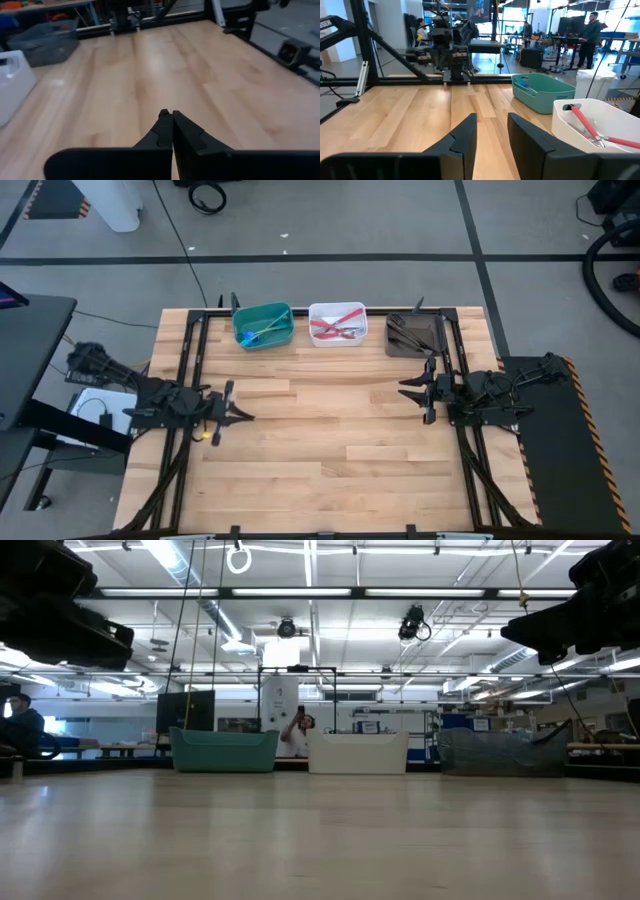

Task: Sort silverware by color (type)
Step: Return to Home Position

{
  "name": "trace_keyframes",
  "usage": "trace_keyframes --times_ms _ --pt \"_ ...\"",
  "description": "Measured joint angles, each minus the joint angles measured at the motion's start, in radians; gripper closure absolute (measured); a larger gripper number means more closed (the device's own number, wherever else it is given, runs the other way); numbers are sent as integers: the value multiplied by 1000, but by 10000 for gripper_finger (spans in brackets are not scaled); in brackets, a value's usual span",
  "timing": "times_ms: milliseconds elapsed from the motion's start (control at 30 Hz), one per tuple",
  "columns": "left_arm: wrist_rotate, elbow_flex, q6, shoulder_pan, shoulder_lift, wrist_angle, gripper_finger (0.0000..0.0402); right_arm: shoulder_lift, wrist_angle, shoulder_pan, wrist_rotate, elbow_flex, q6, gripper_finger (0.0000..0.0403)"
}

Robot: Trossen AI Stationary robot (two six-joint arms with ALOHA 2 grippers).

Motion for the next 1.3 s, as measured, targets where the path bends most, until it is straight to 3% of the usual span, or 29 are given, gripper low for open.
trace_keyframes --times_ms 800,1000,1300 --pt "0 0 -56 26 -8 -7 395 0 -1 0 -3 0 4 285" --pt "0 0 -55 94 -28 -8 395 0 -1 -38 -5 0 3 285" --pt "-1 0 -55 232 -157 -5 395 -1 -1 -174 -5 0 3 285"
